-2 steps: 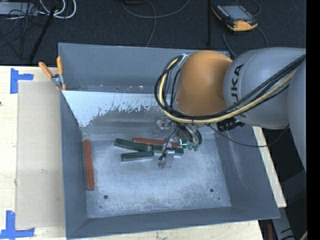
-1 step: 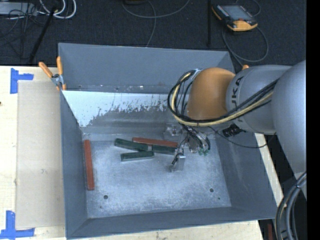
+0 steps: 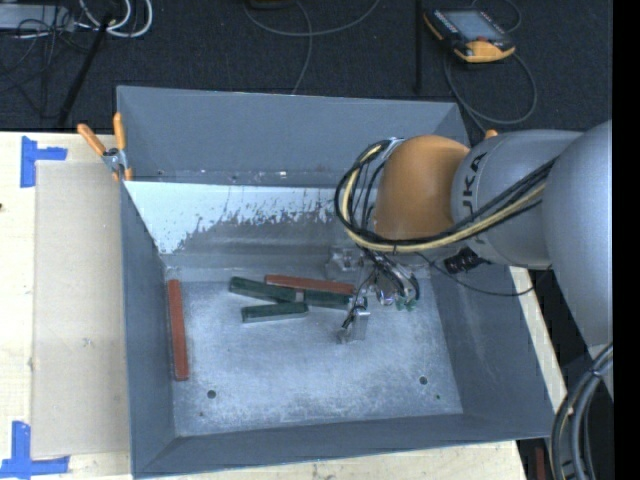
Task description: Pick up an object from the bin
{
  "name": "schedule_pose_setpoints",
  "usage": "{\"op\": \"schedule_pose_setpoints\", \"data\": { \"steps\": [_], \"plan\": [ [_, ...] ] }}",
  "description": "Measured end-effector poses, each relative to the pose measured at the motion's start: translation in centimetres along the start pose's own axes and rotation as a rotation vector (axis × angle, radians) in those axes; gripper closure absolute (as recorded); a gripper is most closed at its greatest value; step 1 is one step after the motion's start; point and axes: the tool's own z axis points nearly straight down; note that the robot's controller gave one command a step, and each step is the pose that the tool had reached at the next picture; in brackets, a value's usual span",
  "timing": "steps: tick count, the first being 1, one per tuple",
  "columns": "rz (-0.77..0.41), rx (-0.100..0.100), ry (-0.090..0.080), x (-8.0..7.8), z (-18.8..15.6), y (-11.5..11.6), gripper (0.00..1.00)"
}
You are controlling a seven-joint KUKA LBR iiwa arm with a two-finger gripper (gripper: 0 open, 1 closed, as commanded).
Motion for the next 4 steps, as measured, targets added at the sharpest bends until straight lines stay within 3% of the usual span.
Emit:
{"op": "schedule_pose_setpoints", "data": {
  "steps": [3,4],
  "plan": [
    [0.009,-0.001,0.0,-0.05,-0.01,-0.03,0.0],
    [0.011,-0.001,-0.002,-0.1,-0.05,-0.06,1.0]
  ]
}}
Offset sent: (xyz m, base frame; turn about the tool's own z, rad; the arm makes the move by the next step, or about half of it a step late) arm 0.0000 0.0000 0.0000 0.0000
